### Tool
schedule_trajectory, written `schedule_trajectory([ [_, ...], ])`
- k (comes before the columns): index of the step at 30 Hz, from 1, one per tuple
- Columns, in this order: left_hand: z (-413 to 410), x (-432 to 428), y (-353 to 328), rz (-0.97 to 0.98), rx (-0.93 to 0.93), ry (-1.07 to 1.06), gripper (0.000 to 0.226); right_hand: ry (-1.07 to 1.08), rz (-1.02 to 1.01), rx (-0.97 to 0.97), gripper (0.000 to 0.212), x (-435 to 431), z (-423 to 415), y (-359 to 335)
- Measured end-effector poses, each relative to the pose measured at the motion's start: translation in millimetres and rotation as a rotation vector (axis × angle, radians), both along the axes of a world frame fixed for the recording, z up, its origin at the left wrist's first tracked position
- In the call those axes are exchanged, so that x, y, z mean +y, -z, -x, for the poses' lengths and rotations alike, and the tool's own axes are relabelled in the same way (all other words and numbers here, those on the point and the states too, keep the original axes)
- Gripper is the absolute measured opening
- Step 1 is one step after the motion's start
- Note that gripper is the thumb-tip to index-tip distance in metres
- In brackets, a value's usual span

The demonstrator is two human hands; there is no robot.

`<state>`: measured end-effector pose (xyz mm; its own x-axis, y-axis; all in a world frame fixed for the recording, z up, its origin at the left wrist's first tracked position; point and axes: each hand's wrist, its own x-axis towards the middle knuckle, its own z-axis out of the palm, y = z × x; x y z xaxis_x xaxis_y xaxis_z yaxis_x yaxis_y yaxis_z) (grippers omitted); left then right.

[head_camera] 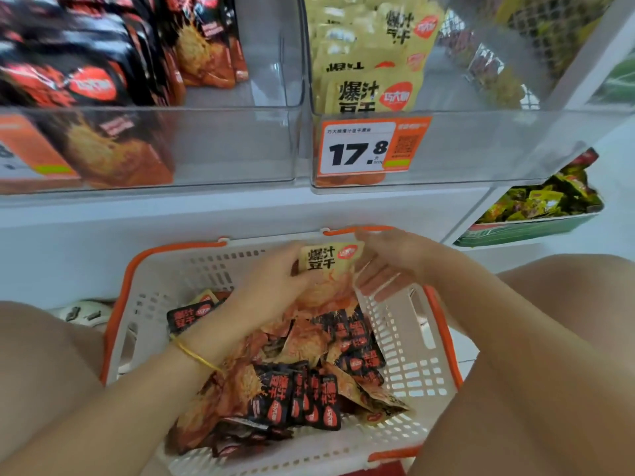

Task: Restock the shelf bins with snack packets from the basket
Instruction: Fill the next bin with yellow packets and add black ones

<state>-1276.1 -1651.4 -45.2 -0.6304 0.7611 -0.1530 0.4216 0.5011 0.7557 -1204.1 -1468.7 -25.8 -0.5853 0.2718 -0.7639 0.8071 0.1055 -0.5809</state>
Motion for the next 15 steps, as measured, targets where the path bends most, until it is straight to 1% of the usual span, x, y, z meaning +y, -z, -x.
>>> schedule_trajectory([
  [1, 4.8, -0.2, -7.2, -0.050, -0.054, -0.060, 0.018, -0.022, -0.094, 0.079, 0.064, 1.6, -3.2, -9.3],
  [2, 8.0, -0.1, -14.6, -0.086, -0.093, -0.098, 0.018, -0.023, -0.132, 0.164, 0.068, 3.3, -5.4, -16.7],
  [3, 9.5, -0.2, -22.7, -0.116, -0.130, -0.116, 0.020, -0.008, -0.099, 0.223, 0.070, 5.1, -8.2, -23.9],
  [5, 9.1, 1.0, -38.8, -0.171, -0.219, -0.124, 0.023, -0.028, 0.077, 0.279, 0.072, 5.1, -15.9, -38.0],
  [6, 7.9, 1.8, -47.7, -0.198, -0.252, -0.118, 0.023, -0.095, 0.119, 0.305, 0.069, 4.7, -19.9, -42.3],
  [8, 4.5, 4.0, -70.2, -0.259, -0.282, -0.083, 0.026, -0.251, 0.102, 0.390, 0.048, 2.2, -28.3, -53.9],
  [9, 3.2, 6.3, -83.6, -0.294, -0.291, -0.052, 0.028, -0.280, 0.077, 0.452, 0.041, 1.5, -31.5, -63.2],
  [10, 2.3, 9.8, -96.9, -0.333, -0.294, -0.023, 0.029, -0.263, 0.071, 0.523, 0.040, 3.1, -33.8, -74.0],
  [12, 3.2, 19.0, -127.3, -0.429, -0.241, -0.026, 0.024, -0.173, 0.110, 0.660, 0.041, 11.9, -38.0, -104.1],
  [13, 5.4, 24.7, -142.2, -0.488, -0.160, -0.065, 0.019, -0.106, 0.102, 0.733, 0.037, 17.5, -38.7, -124.0],
  [15, 16.7, 38.4, -165.8, -0.558, 0.136, -0.139, 0.013, 0.054, -0.051, 0.890, 0.018, 34.6, -36.1, -160.2],
])
